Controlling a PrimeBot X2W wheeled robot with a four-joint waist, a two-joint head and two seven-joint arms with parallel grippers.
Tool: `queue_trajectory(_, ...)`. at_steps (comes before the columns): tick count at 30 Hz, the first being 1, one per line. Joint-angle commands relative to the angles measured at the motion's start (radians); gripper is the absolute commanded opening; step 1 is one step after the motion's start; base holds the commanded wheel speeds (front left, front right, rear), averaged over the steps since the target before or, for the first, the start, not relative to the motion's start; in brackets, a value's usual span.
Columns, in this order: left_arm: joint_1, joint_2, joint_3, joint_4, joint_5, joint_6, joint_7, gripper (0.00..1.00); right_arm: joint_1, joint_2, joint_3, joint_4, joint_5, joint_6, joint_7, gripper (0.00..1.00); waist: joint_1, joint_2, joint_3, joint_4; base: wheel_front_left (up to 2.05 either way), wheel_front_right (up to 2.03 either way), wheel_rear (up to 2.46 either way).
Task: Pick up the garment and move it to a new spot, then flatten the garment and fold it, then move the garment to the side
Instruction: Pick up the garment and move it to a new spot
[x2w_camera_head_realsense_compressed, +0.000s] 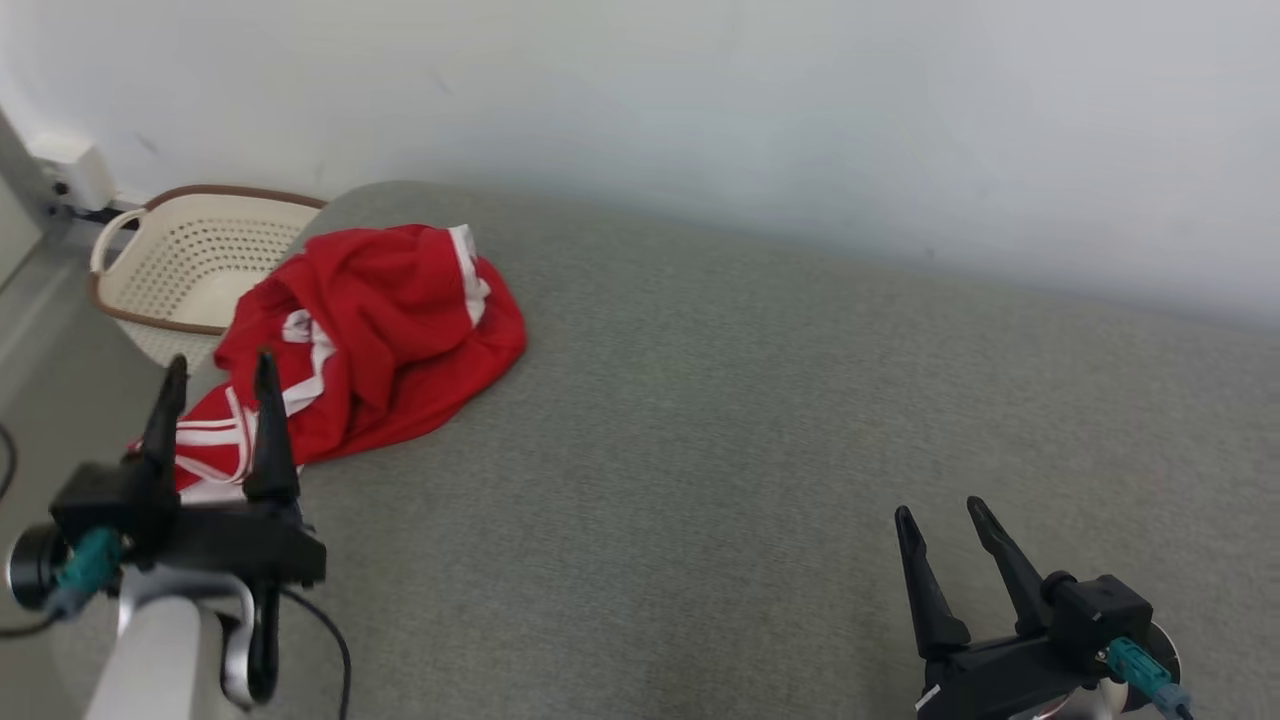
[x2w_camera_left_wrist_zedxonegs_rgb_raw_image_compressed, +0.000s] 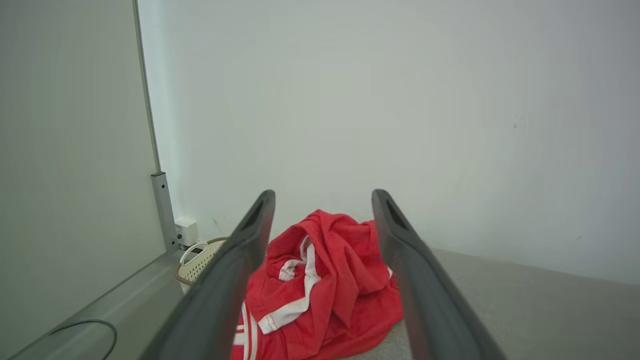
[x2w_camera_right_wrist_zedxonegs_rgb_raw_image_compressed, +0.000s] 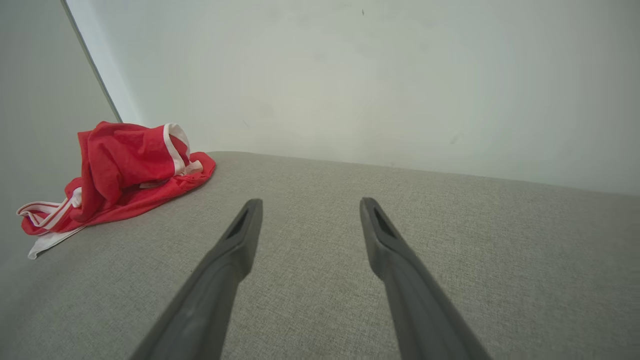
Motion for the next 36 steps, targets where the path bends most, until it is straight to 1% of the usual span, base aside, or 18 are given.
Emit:
queue_trajectory(1,-0.033,0.004,0.006,0.020,-0.018,-0.009,0.006,1.00,-0.009,-0.003,0.003,0.006,0.005,0.000,-0.006,1.00,0.0000,-0.0001,0.027,-0.058,0.00,0.00,0.00)
queue_trajectory(9,-0.186,0.068,0.021,0.208,-0.047,-0.050,0.048,1.00,-0.031,0.008,0.022,0.037,0.019,0.000,-0.027,1.00,0.0000,-0.0001,0.024,-0.167,0.00,0.00,0.00)
queue_trajectory(14,-0.256,0.102,0.035,0.328,-0.069,-0.066,0.069,1.00,-0.034,0.015,0.029,0.051,0.024,0.000,-0.036,1.00,0.0000,-0.0001,0.023,-0.222,0.00,0.00,0.00)
queue_trajectory(18,-0.301,0.141,0.043,0.422,-0.068,-0.071,0.090,1.00,-0.047,0.019,0.041,0.058,0.027,0.000,-0.038,1.00,0.0000,-0.0001,0.033,-0.268,0.00,0.00,0.00)
queue_trajectory(20,-0.324,0.147,0.059,0.465,-0.093,-0.076,0.102,1.00,-0.053,0.020,0.041,0.059,0.030,0.000,-0.041,1.00,0.0000,-0.0001,0.041,-0.291,0.00,0.00,0.00)
queue_trajectory(22,-0.337,0.174,0.049,0.519,-0.077,-0.077,0.128,1.00,-0.056,0.018,0.039,0.061,0.033,0.000,-0.044,1.00,0.0000,-0.0001,0.053,-0.313,0.00,0.00,0.00)
queue_trajectory(24,-0.358,0.188,0.053,0.557,-0.087,-0.082,0.138,1.00,-0.060,0.017,0.038,0.063,0.035,0.000,-0.045,1.00,0.0000,-0.0001,0.064,-0.335,0.00,0.00,0.00)
queue_trajectory(27,-0.378,0.217,0.056,0.633,-0.089,-0.085,0.159,1.00,-0.073,0.013,0.034,0.063,0.037,0.000,-0.047,1.00,0.0000,-0.0001,0.086,-0.364,0.00,0.00,0.00)
queue_trajectory(34,-0.412,0.259,0.049,0.763,-0.077,-0.054,0.176,1.00,-0.096,0.008,0.039,0.060,0.049,0.000,-0.047,1.00,0.0000,-0.0001,0.134,-0.415,0.00,0.00,0.00)
queue_trajectory(36,-0.413,0.260,0.050,0.804,-0.084,-0.052,0.194,1.00,-0.097,0.007,0.039,0.057,0.052,0.000,-0.047,1.00,0.0000,-0.0001,0.143,-0.424,0.00,0.00,0.00)
